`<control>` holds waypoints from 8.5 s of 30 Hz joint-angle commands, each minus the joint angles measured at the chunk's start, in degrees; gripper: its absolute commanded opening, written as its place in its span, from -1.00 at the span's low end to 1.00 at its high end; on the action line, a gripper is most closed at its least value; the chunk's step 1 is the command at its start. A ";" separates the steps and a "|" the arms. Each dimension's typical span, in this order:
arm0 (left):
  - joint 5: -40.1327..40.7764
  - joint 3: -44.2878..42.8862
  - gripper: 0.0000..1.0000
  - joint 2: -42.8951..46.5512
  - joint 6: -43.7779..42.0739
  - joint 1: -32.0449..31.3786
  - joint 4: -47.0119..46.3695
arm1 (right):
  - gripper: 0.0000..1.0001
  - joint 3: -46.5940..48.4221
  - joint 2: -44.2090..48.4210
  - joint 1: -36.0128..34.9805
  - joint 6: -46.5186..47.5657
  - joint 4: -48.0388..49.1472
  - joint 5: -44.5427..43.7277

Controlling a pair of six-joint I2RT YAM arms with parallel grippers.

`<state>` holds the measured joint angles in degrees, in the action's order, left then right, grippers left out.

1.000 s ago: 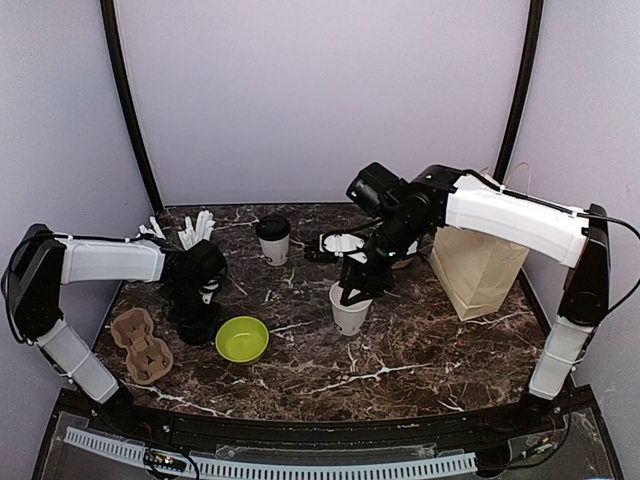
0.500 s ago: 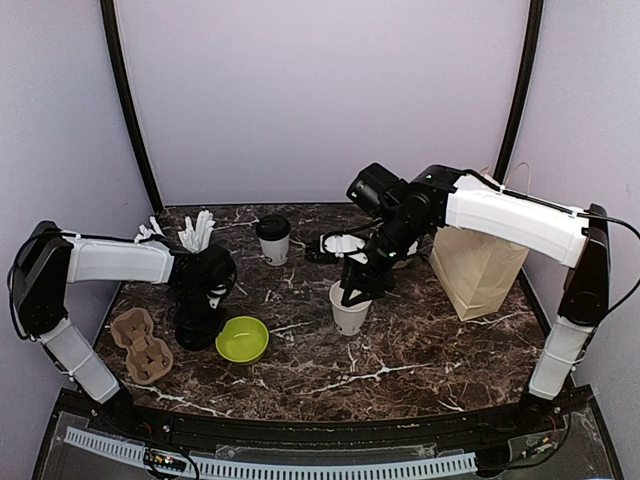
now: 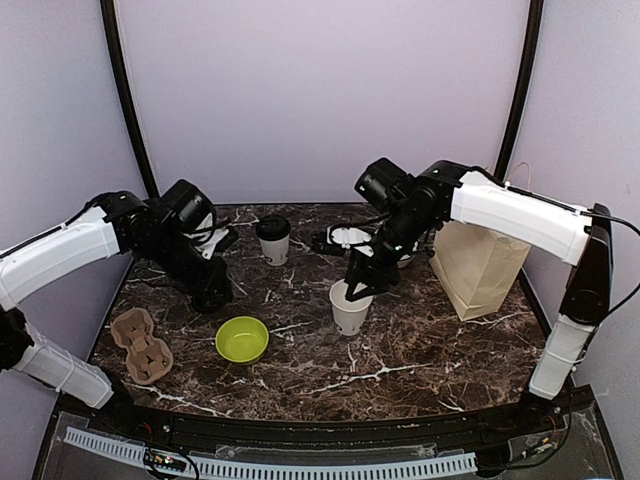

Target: Pack the takeout coffee

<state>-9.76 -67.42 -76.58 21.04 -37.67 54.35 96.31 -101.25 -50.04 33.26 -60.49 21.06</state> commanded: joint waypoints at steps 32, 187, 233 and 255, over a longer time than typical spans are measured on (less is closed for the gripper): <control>-39.74 -11.21 -0.90 -15.90 16.44 0.32 -87.08 | 0.71 7.24 -4.96 18.92 -66.59 58.95 47.05; -1.49 -4.03 0.80 -4.35 -13.68 2.43 -39.65 | 0.39 16.71 -13.69 2.51 6.64 -15.41 -8.13; -24.84 -9.33 0.40 -22.54 7.39 -1.12 -33.42 | 0.20 1.27 -6.35 20.42 -15.35 3.72 11.81; -30.70 -12.05 0.22 -29.22 9.13 -3.77 -36.33 | -0.09 -6.31 -9.90 20.44 -16.86 1.68 17.01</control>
<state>-38.79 -77.56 -105.43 30.20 -40.86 19.11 90.80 -110.17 -29.41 16.36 -58.28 36.47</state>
